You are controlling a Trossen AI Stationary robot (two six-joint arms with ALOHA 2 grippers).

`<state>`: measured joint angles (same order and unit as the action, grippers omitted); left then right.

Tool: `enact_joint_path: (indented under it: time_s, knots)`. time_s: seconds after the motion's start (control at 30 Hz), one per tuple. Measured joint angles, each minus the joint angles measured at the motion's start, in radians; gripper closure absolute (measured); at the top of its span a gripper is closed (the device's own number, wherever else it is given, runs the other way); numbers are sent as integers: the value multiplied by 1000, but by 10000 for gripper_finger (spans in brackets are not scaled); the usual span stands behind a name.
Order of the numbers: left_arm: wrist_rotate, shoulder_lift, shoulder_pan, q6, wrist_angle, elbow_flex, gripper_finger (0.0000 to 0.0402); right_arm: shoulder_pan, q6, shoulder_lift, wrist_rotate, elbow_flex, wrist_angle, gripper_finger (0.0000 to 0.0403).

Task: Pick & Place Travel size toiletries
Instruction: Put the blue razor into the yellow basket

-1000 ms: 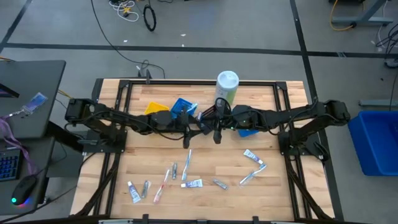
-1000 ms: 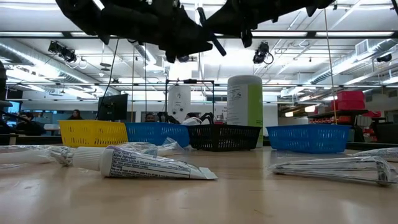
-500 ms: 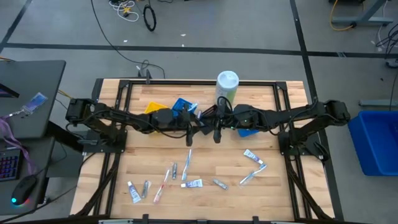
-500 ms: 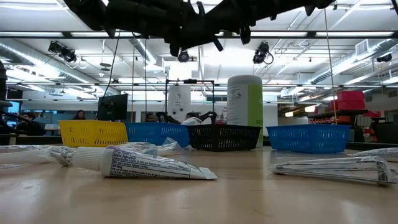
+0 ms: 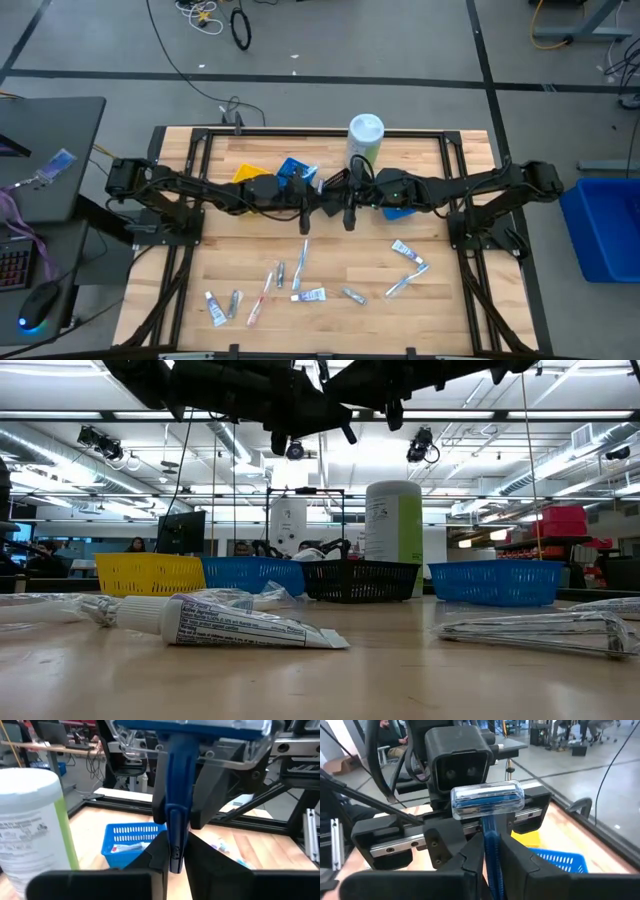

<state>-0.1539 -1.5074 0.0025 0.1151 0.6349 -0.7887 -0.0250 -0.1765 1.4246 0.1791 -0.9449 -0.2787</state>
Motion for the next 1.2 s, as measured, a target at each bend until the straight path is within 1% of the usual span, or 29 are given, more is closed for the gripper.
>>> enact_joint_path:
  time_s: [0.13,0.27,0.3,0.47,0.57,0.67,0.77,0.87,0.97,1.03,1.13,1.2]
  knots:
    - [-2,-1,-1,23,-70,0,338,0,-25,0,1,-2,79,336]
    - [-13,-1,0,78,-162,0,355,0,-51,0,3,0,182,323]
    - [-24,-1,0,92,-187,1,360,-1,-59,0,3,0,195,320]
    - [-86,1,0,144,-254,0,361,-2,-107,0,3,0,297,304]
    - [-143,26,0,180,-342,0,352,-2,-138,0,3,0,364,297]
    - [-204,86,4,189,-488,0,351,-2,-164,0,2,0,406,295]
    - [-264,176,16,220,-634,0,360,-2,-167,0,2,0,419,297]
    - [-280,277,42,266,-805,0,360,-2,-167,0,2,0,417,297]
    - [-283,353,79,357,-1015,0,354,-2,-164,0,2,0,413,297]
    - [-287,376,108,426,-1159,0,350,-2,-155,0,2,0,411,299]
    - [-281,379,151,530,-1375,2,352,-2,-145,0,3,0,410,299]
    - [-269,364,175,600,-1463,5,356,-2,-145,0,2,0,410,298]
